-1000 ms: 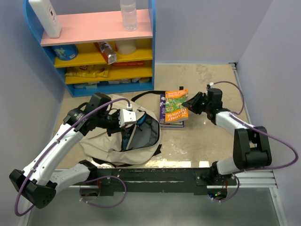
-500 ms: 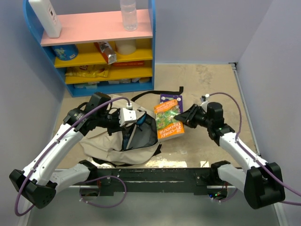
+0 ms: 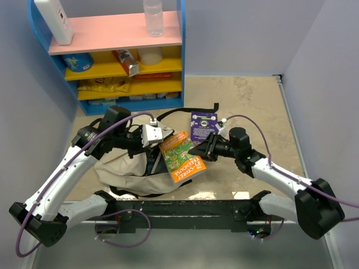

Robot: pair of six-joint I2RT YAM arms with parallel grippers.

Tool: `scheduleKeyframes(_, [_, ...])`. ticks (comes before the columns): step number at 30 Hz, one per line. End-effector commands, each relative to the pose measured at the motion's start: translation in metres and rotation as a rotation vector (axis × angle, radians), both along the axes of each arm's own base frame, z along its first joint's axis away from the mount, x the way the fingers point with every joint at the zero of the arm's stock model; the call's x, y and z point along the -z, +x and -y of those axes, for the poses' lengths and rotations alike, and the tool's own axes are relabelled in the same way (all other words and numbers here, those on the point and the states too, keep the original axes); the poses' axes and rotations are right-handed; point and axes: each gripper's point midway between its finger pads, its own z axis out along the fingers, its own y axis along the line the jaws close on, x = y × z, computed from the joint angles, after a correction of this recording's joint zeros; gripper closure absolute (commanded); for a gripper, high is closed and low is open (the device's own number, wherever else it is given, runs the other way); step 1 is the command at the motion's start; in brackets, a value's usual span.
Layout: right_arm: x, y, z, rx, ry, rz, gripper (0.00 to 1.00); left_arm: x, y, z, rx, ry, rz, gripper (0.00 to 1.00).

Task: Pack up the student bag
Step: Pick up the book from the center of the board, then place the book in the student bag.

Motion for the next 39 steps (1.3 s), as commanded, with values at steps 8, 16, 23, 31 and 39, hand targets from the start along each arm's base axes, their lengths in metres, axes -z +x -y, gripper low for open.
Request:
scheduleKeyframes(8, [-0.061, 0.047, -0.068, -0.100, 0.183, 0.101, 1.00, -0.023, -0.011, 0.017, 0.099, -0.085, 0.034, 1.00])
scheduleKeyframes(16, [-0.066, 0.094, -0.101, 0.003, 0.146, 0.171, 1.00, -0.016, -0.016, 0.016, 0.108, -0.072, 0.016, 1.00])
scheduleKeyframes(23, [-0.011, 0.096, -0.139, 0.076, -0.100, 0.252, 1.00, -0.017, -0.017, 0.016, 0.104, -0.076, 0.013, 1.00])
scheduleKeyframes(31, [0.010, 0.105, -0.168, 0.117, -0.085, 0.209, 1.00, -0.015, -0.018, 0.016, 0.103, -0.072, 0.006, 1.00])
scheduleKeyframes(39, [0.009, 0.056, -0.213, 0.039, -0.202, 0.279, 1.00, -0.013, -0.014, 0.016, 0.097, -0.072, 0.016, 1.00])
